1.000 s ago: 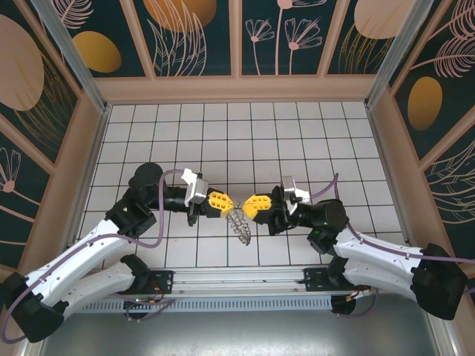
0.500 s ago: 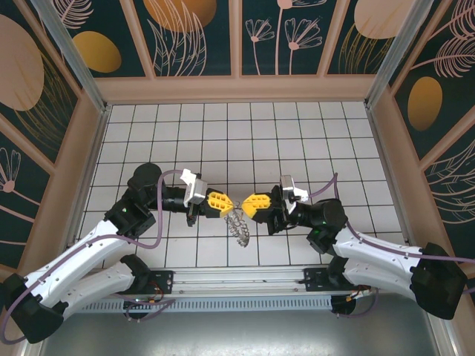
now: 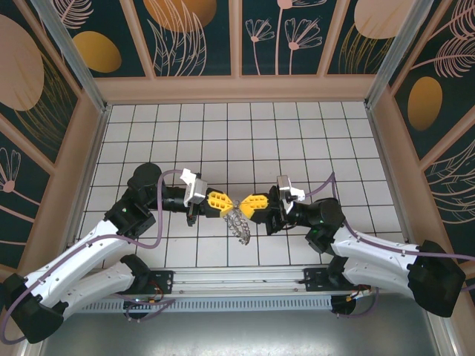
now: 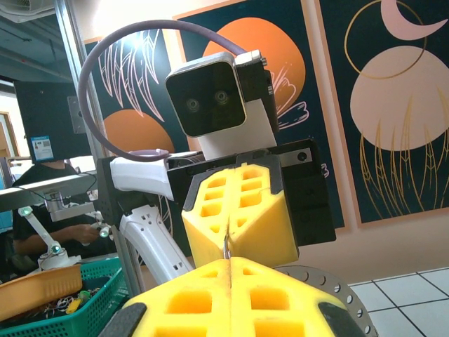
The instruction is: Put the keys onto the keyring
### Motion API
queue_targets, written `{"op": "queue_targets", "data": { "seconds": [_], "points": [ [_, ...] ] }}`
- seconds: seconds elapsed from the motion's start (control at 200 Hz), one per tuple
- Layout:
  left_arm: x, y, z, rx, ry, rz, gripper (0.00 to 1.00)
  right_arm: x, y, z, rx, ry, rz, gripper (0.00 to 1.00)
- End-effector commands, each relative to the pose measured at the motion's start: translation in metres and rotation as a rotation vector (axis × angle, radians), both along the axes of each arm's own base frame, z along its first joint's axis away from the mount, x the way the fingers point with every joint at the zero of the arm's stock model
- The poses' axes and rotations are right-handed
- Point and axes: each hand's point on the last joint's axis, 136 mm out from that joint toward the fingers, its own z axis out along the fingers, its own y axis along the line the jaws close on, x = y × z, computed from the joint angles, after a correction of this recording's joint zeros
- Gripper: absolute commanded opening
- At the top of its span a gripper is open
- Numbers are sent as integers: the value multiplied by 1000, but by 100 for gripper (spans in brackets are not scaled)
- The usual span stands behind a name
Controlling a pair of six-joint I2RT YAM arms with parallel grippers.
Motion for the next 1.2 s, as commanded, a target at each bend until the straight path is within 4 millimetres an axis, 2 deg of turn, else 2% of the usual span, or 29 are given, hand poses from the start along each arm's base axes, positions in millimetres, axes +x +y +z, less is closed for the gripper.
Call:
{"op": "queue_targets", "data": {
  "seconds": [0.0,1.191],
  "points": [
    [-3,2,18,-41,-55,-4,0,-6,-7,23,70,-54,10,0],
    [-5,4,20,-45,-60,-4,0,-1,-8,22,67,-37,-16,0]
  ]
}}
